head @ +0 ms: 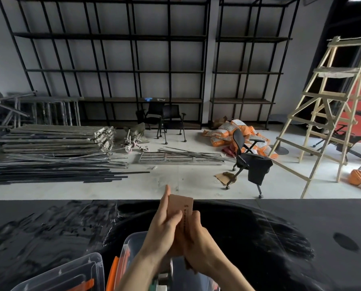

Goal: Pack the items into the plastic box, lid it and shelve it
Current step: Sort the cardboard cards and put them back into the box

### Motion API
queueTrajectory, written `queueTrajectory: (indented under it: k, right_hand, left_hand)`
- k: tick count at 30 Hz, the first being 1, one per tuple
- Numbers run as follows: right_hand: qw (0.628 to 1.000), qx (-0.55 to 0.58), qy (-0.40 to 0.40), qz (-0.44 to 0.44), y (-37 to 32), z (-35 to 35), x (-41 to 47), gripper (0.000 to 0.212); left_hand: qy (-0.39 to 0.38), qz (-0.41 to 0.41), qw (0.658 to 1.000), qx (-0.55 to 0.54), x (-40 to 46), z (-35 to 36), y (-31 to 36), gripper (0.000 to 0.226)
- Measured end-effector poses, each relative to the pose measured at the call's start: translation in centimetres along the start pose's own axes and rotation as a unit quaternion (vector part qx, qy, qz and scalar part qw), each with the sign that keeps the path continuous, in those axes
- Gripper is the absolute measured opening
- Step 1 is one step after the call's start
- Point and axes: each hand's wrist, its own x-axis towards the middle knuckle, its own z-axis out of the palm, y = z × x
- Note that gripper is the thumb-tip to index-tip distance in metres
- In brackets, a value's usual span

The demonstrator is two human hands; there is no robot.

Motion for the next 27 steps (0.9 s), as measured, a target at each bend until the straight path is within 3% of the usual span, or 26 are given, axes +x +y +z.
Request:
queueTrajectory:
  k: [2,4,7,9,16,21,25,27]
  right_hand:
    - [0.998,0.053,-0.014,0.009,-0.1,0.0,-0.1,0.032]
    - [0.984,0.163,-0.030,0.059,-0.4,0.1,0.1,0.025]
    - [0.944,0.310,-0.011,0.113,-1.3,0.4,0.0,0.017]
    - [0.931,0.347,0.019,0.114,-1.8,0.8,-0.3,0.018]
    - [0.957,0.257,0.135,0.012,-1.3,1.9,-0.7,0.025]
    - [0.952,0.267,0.144,-0.028,-1.0,2.3,-0.8,0.016]
    - [0.936,0.321,0.145,-0.011,-0.7,2.6,-0.6,0.031]
    - [0.949,0.277,0.147,-0.014,-0.5,2.7,-0.7,0.023]
  left_hand:
    - [0.026,0.059,0.995,0.077,0.4,-0.4,0.4,0.072]
    - [0.061,0.099,0.985,0.128,0.6,-0.2,0.6,0.059]
    - [0.148,0.068,0.984,0.067,1.2,0.3,0.9,0.040]
    - [0.188,0.044,0.981,0.035,1.2,0.6,1.1,0.035]
    - [0.151,-0.010,0.988,-0.014,0.5,1.9,1.2,0.031]
    - [0.148,-0.047,0.987,-0.047,0.1,2.0,0.8,0.021]
    - [0.158,-0.080,0.984,-0.022,0.2,2.9,0.5,0.014]
    - [0.145,-0.079,0.986,-0.009,0.1,2.8,0.5,0.015]
